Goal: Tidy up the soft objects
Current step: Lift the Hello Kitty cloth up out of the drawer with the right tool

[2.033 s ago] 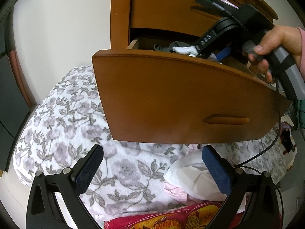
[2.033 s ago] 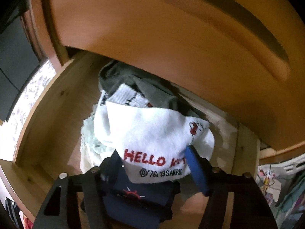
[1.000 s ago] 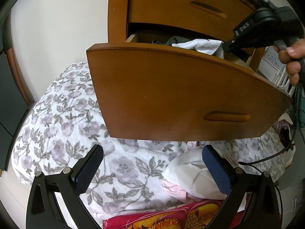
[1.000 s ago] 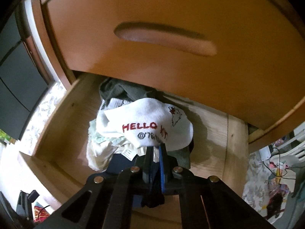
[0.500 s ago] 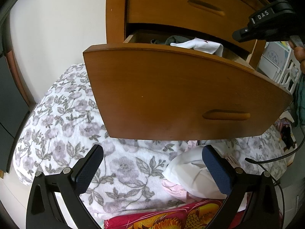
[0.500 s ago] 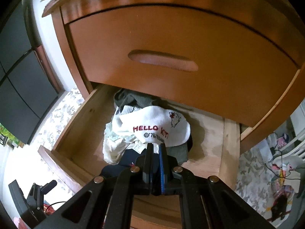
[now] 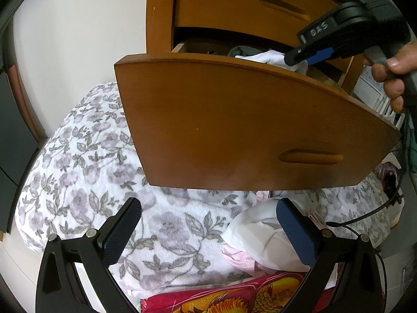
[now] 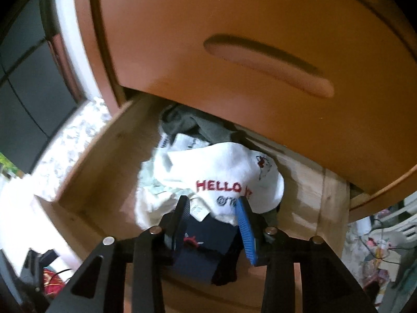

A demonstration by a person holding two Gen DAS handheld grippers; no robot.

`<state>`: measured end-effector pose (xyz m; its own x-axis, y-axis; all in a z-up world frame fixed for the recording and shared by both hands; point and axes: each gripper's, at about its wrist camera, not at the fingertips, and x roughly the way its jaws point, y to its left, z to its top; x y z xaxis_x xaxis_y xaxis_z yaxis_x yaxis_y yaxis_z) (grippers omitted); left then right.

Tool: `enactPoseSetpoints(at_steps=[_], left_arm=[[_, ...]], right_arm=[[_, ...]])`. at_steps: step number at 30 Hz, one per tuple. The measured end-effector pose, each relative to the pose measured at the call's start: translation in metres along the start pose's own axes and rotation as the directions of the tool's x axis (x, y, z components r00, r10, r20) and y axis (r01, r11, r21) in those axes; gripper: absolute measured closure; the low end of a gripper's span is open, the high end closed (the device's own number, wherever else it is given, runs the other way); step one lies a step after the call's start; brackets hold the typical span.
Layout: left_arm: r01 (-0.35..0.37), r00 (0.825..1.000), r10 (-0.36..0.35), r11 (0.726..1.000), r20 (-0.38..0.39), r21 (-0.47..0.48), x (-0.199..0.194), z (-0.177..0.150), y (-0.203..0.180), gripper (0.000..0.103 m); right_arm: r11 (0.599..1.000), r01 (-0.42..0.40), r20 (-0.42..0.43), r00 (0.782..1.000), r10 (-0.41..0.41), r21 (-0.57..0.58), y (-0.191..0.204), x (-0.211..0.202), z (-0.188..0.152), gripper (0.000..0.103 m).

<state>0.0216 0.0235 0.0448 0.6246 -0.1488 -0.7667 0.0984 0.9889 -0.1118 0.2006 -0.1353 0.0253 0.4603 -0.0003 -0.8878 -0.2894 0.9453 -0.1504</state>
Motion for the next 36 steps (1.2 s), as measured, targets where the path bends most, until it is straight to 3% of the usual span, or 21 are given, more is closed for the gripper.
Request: enactPoseSetpoints(at_steps=[2,4,7,23,36], left_arm=[[0.002,1.0,-0.002,1.0,-0.003,-0.006,0.001,0.0,0.001,0.0],[0.004,1.0,-0.004,1.0,-0.005,-0.01,0.001,0.0,0.001,0.0],[0.006,1.0,-0.006,1.0,-0.008,-0.011,0.002,0.0,0.001,0.0],[-0.005,1.0,0.005,1.0,-0.015,-0.021,0.003,0.0,0.003,0.0],[-0.054,0.998,0.054,0.998,0.024,-0.017,-0.004,-0.002,0.001,0.0]], right_arm=[[0.999,0.031,-0.013,0.999,-0.03,0.01,0.0,0.008,0.002,0.067],[0.999,0.017,-0.019,1.0,-0.017,0.042,-0.004,0.011,0.003,0.088],[0.997,0.022,-0.004,1.0,-0.021,0.075,-0.011,0.009,0.001,0.094],[0.989,-0.005,0.163,0.986,-0.02,0.148,-0.038,-0.07,-0.025,0.094],[0.974,-0.005,0.316,0.946,-0.069,0.226,-0.046,-0.162,-0.08,0.094]])
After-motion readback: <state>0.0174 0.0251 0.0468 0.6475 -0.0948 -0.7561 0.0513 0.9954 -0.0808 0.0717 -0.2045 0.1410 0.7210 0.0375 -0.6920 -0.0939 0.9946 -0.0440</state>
